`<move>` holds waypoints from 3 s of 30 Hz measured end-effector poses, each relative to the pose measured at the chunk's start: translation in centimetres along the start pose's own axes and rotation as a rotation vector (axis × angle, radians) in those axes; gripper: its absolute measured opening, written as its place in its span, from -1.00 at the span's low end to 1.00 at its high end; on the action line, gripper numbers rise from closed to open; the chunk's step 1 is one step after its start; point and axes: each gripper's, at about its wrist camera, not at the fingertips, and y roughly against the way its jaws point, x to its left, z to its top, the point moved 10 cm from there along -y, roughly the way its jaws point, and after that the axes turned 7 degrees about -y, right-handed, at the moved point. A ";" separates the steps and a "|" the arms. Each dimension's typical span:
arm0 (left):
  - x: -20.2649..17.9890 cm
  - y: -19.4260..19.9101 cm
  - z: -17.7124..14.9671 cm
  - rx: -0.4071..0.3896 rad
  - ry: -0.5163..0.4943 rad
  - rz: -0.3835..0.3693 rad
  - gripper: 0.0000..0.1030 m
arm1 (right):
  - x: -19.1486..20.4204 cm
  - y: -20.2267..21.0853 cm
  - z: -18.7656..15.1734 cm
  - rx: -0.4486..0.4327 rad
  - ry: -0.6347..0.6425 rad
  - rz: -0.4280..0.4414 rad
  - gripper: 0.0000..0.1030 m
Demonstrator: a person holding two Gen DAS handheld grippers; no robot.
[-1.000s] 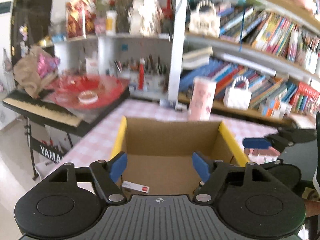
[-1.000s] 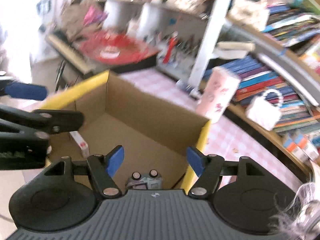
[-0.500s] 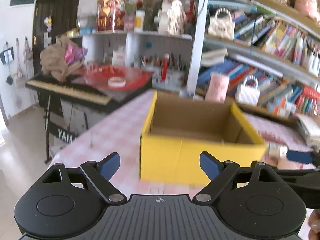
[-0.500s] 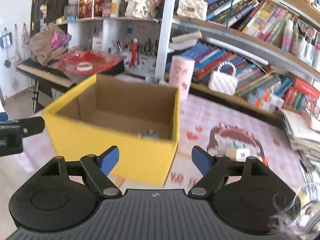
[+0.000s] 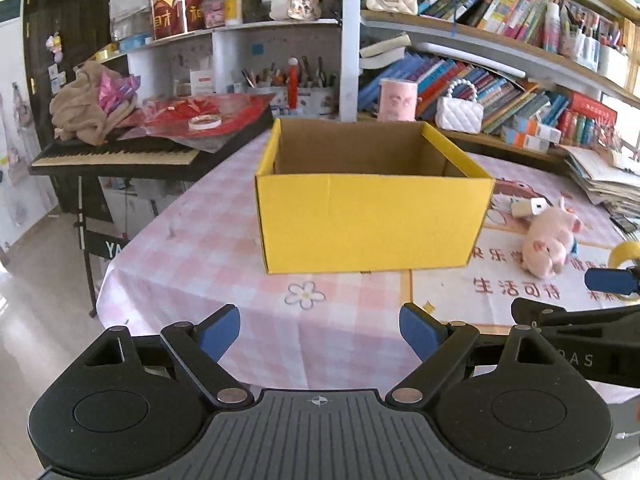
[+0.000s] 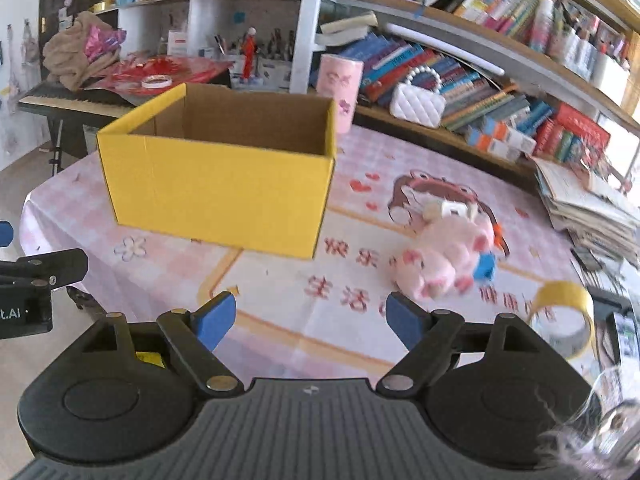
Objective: Organize objects
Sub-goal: 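Withdraw both open grippers from the yellow box, then grasp the yellow tape roll with the right gripper while the left grasps the pink pig plush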
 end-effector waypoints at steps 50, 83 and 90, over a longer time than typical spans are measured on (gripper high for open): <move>-21.4 -4.5 3.6 0.014 -0.209 -0.330 0.73 | -21.0 0.5 -4.0 0.096 -0.248 -0.303 0.53; -29.6 -15.9 9.1 0.127 -0.204 -0.190 0.72 | -32.6 -8.3 1.7 0.062 -0.276 -0.158 -0.87; -30.8 -18.6 8.1 0.161 -0.245 -0.174 0.75 | -32.7 -8.0 2.1 0.036 -0.250 -0.120 -0.87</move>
